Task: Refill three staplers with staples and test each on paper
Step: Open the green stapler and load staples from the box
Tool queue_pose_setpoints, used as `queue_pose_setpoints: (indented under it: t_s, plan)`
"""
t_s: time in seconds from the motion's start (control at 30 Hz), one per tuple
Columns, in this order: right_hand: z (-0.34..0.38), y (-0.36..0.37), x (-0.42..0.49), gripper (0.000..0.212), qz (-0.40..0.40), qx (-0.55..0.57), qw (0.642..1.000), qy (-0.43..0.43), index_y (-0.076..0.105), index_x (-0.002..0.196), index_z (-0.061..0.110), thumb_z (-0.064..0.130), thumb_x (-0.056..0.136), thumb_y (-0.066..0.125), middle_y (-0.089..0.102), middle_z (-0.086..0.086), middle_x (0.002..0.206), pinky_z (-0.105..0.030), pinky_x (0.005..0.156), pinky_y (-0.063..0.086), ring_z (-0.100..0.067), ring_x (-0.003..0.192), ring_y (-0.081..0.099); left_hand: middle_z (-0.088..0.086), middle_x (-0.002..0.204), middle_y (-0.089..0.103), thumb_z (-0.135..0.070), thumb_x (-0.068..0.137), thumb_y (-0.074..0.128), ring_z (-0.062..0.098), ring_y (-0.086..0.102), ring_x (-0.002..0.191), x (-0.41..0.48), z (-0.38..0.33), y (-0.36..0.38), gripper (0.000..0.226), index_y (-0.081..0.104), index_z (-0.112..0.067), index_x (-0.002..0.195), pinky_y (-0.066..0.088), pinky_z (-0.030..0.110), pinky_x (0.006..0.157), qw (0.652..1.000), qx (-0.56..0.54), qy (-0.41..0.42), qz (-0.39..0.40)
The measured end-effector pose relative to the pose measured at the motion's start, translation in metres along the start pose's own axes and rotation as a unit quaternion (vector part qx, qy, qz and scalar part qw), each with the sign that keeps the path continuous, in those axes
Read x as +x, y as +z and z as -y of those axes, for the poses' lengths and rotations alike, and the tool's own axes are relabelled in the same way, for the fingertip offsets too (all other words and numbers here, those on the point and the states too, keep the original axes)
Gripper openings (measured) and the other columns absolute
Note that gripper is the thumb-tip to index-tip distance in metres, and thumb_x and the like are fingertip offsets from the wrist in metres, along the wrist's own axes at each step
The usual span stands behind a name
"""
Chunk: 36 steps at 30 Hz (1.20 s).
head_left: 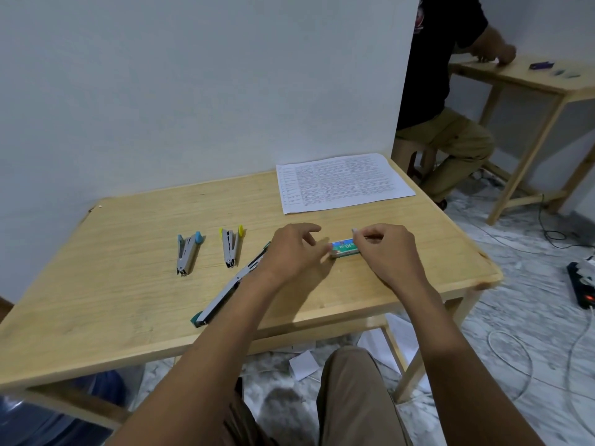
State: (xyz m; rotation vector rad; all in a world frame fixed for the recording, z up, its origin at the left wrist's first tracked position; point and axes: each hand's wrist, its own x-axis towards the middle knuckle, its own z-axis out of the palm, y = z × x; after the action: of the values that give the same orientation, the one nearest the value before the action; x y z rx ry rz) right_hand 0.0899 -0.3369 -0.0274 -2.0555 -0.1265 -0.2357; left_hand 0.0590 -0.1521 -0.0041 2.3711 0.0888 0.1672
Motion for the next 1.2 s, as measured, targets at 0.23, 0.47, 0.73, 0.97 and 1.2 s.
queue_pose_setpoints:
  t_s: [0.23,0.47,0.73,0.97,1.2]
  plan:
    - [0.018,0.008,-0.012,0.011,0.011,0.076,0.997,-0.021,0.075,0.089,0.022,0.033,0.089,0.073,0.071,0.011,0.08,-0.015,0.063,0.056,0.004,0.081,0.067,0.005,0.103,0.062,-0.044,0.089,0.066,0.023,0.063,0.096,-0.02,0.033,-0.063,0.033,0.068,-0.016,0.108,0.052,0.035,0.081,0.976,0.178,-0.114,-0.045]
    - [0.034,0.03,-0.032,0.007,0.05,0.092,0.994,-0.035,0.074,0.088,0.025,0.032,0.088,0.072,0.071,0.006,0.076,-0.023,0.064,0.055,-0.004,0.071,0.063,0.007,0.073,0.058,-0.031,0.089,0.067,0.023,0.057,0.068,-0.025,0.041,-0.061,0.03,0.073,-0.002,0.092,0.04,0.027,0.056,0.961,0.238,-0.134,0.035]
    - [0.045,0.051,-0.046,0.008,0.113,0.115,0.985,-0.055,0.074,0.095,0.032,0.027,0.092,0.068,0.066,0.011,0.073,-0.01,0.057,0.044,0.004,0.06,0.052,0.005,0.076,0.072,-0.029,0.093,0.062,0.018,0.066,0.072,-0.037,0.058,-0.062,0.026,0.076,-0.009,0.083,0.052,0.032,0.064,0.991,0.108,-0.06,-0.059]
    - [0.07,0.07,-0.052,0.014,0.142,0.155,0.974,-0.08,0.076,0.102,0.029,0.024,0.093,0.067,0.073,0.016,0.093,-0.01,0.067,0.046,0.005,0.074,0.061,0.002,0.067,0.062,-0.033,0.097,0.061,0.016,0.052,0.047,-0.047,0.063,-0.078,0.021,0.074,-0.016,0.092,0.043,0.024,0.045,0.97,-0.223,-0.076,-0.058]
    - [0.096,0.075,-0.052,0.017,0.161,0.151,0.965,-0.143,0.075,0.104,0.03,0.02,0.094,0.066,0.07,0.011,0.099,-0.011,0.071,0.045,-0.004,0.079,0.062,0.0,0.073,0.053,-0.038,0.1,0.054,0.012,0.043,0.053,-0.054,0.057,-0.09,0.033,0.07,-0.009,0.096,0.032,0.021,0.045,0.921,-0.38,-0.084,0.037]
